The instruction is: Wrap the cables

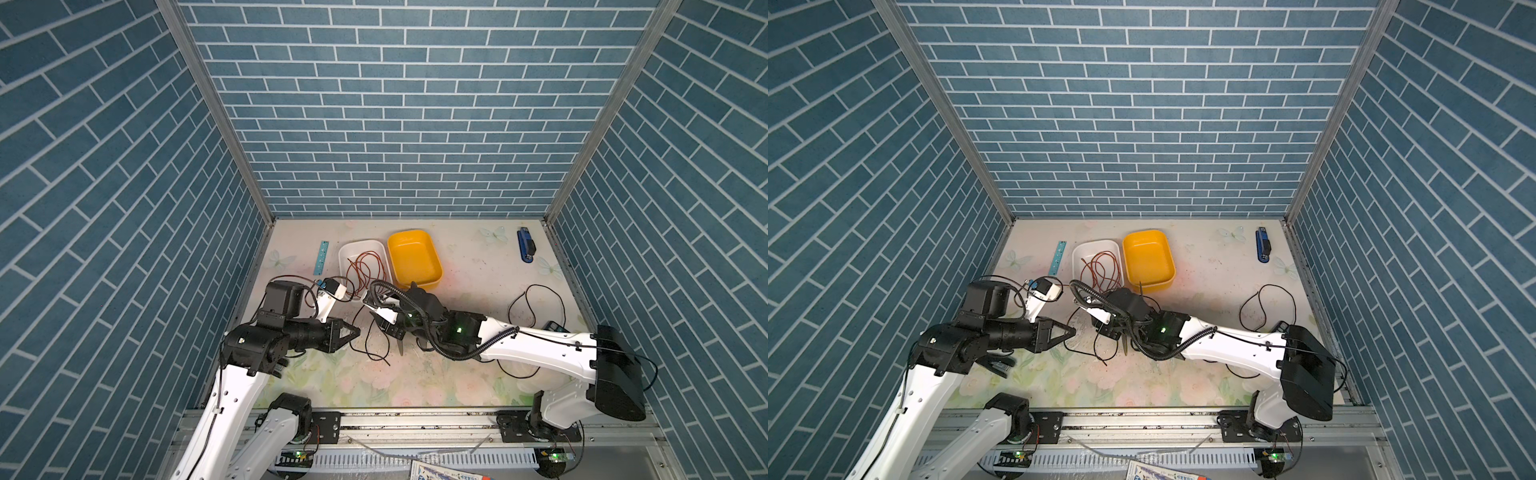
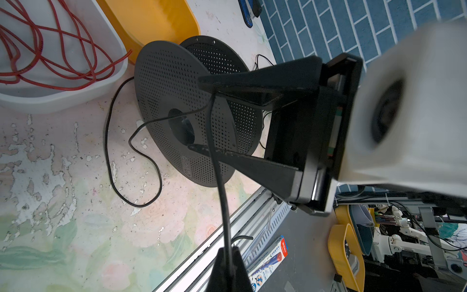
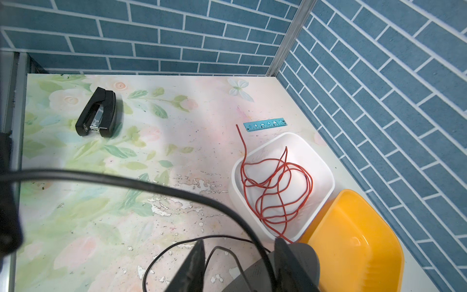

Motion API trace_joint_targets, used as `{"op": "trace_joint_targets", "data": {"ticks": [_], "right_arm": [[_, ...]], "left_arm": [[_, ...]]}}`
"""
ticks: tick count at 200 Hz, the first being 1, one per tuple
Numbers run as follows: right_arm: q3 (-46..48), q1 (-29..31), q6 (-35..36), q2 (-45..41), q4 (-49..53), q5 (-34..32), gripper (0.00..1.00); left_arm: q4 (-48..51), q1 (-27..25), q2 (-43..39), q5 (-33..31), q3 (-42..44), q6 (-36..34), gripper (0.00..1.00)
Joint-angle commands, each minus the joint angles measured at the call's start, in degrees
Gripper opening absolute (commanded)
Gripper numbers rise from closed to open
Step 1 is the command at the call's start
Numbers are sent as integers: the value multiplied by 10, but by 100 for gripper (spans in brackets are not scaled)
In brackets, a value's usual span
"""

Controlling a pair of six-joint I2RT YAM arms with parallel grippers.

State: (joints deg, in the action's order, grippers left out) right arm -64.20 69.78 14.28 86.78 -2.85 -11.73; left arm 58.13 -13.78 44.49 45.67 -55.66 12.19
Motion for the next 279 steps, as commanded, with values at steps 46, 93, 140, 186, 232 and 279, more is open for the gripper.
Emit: {"op": "trace_joint_targets", "data": {"ticks": [46,93,140,186,232,279], "right_arm": [[-37,-13,34,11,-37,22,20],[-37,-17,36,9,-37,27,1],[-38,-17,36,4,-38,27,0],[-38,-17,-30,-35,-18,24,0],[-37,-13,-131,-88,43,46,0],[-25,2,-167,-125,93,26,0]], "left_arm": [[-6,-1,5,0,-8,-12,0],[-5,-1,15,-5,-16,-15,0],[1,-1,12,-20,-21,-17,18],[9,-1,-12,-67,-30,-12,87],[17,-1,-40,-104,-56,5,100],[17,-1,-64,-133,-92,14,99]]}}
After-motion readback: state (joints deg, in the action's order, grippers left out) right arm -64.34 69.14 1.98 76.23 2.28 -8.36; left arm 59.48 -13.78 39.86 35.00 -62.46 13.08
